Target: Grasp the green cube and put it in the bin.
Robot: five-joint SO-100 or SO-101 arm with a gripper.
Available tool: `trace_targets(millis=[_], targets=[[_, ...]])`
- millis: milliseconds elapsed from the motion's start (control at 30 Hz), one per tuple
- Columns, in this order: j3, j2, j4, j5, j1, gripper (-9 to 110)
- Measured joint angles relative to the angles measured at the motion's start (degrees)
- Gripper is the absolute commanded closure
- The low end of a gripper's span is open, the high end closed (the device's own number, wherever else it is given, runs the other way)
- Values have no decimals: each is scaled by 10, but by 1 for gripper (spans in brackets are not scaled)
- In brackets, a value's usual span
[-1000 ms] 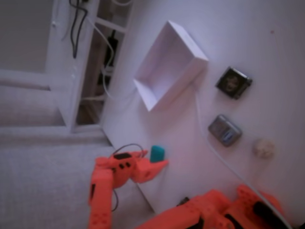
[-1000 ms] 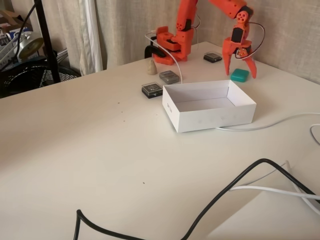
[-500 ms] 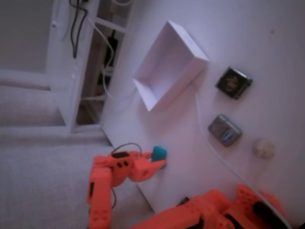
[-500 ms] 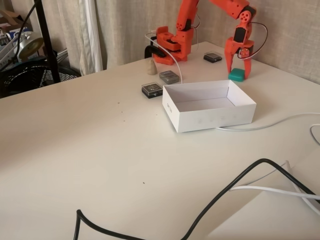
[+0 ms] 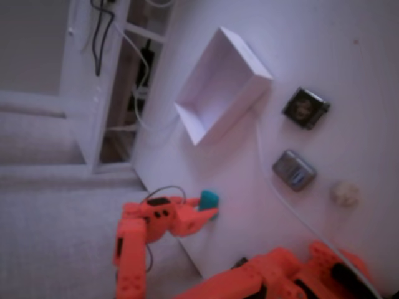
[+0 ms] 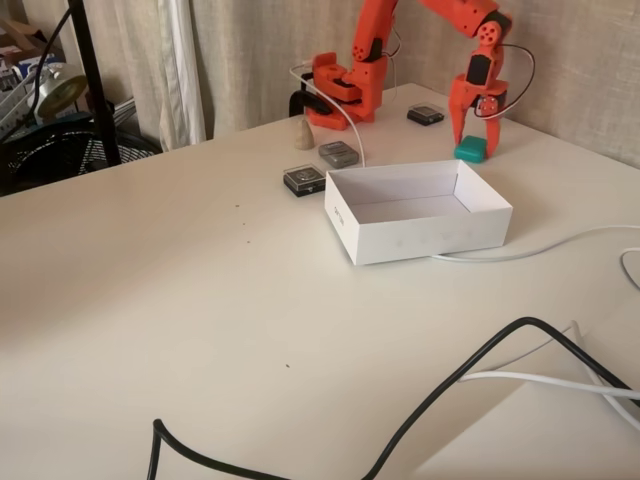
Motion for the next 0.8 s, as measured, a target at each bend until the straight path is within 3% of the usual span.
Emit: trace_targets(millis=[500, 800], targets=[[-33, 149, -171, -43, 42, 110], [-54, 165, -249, -85, 278, 110]])
